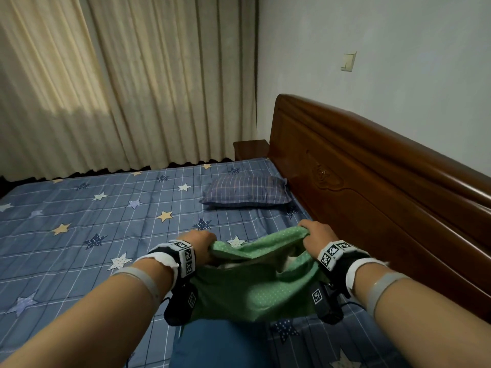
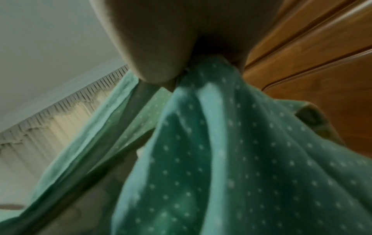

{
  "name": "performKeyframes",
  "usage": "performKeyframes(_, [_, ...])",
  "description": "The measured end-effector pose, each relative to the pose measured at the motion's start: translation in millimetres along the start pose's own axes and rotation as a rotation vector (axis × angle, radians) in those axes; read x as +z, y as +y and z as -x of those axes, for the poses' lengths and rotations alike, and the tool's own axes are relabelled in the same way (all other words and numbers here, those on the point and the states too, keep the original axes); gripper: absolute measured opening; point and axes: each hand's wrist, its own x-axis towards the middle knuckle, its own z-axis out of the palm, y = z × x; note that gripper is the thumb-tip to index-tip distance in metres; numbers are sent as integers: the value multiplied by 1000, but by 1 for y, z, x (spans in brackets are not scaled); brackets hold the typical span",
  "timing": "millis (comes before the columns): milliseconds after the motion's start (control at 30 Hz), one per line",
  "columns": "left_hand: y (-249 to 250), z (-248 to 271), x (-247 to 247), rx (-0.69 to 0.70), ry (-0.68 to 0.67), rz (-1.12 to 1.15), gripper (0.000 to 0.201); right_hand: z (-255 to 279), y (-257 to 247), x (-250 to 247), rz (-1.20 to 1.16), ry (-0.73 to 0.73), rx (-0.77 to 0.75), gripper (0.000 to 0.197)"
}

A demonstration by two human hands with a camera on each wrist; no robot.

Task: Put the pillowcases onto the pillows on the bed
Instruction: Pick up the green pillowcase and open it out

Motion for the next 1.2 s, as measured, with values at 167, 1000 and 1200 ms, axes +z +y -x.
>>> performKeyframes(167, [1, -1, 4, -98, 19, 227, 22, -3, 4, -4, -46, 63, -13, 33])
performKeyframes(1000, [3, 0, 11, -202, 80, 101, 20, 5, 10, -7, 21, -105, -47, 37])
performKeyframes(1200, [10, 4, -1, -185, 271, 535, 24, 15, 16, 5, 256, -286, -56, 19])
